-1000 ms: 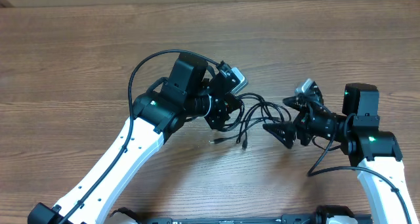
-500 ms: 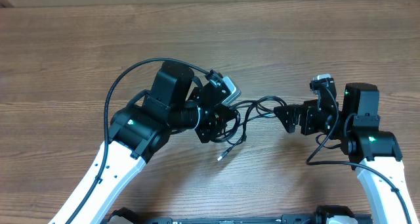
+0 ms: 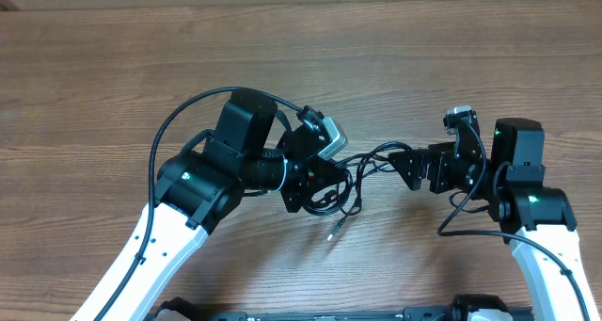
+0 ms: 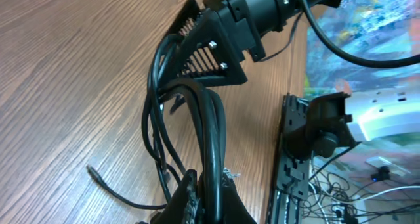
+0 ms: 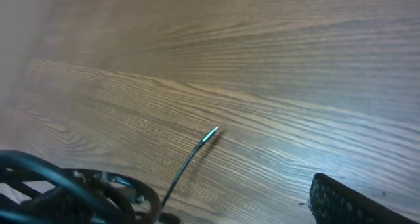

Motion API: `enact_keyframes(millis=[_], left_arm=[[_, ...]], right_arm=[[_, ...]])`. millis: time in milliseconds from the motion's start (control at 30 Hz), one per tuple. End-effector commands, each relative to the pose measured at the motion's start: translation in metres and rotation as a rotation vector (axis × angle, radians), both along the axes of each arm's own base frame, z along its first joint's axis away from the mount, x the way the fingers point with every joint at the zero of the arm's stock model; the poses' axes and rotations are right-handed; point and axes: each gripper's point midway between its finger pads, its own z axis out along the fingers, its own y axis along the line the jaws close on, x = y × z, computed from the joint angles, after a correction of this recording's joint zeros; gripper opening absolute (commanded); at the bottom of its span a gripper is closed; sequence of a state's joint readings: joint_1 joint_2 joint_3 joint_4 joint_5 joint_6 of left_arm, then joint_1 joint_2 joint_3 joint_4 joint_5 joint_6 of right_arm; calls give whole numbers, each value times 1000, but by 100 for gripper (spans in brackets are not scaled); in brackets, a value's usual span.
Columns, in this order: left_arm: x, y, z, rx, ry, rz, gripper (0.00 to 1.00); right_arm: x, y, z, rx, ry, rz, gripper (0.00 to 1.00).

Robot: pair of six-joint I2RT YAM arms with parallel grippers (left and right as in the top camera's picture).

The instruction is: Untangle cables

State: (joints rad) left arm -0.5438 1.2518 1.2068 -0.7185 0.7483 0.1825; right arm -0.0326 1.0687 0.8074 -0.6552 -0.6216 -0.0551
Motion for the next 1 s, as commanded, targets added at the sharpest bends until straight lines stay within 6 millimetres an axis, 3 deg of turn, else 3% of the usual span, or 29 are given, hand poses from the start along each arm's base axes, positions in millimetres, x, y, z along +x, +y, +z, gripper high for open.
enact_keyframes(millis=[0,267,567,800,900,967], left_arm=[[-14,-4,19,-54,-30,-60,4],[-38,-16,15,-39,-14,-136,4],[-37,-17,18,-48,-23,-140,4],[-40,-17,42,-114,-111,-151,4],[-46,-10,63,-151,-227,-161,4],[-37,1,71,-126,-294,-77,4]], right_arm=[[-2,4,10,25,-27,16,100],[2,2,12,31,-32,-6,100],[5,-43,-18,-150,86,-261,100],[0,-62,-37,-220,177,-359,100],[3,-63,-44,-225,200,-361,100],[3,-63,-51,-228,222,-358,100]])
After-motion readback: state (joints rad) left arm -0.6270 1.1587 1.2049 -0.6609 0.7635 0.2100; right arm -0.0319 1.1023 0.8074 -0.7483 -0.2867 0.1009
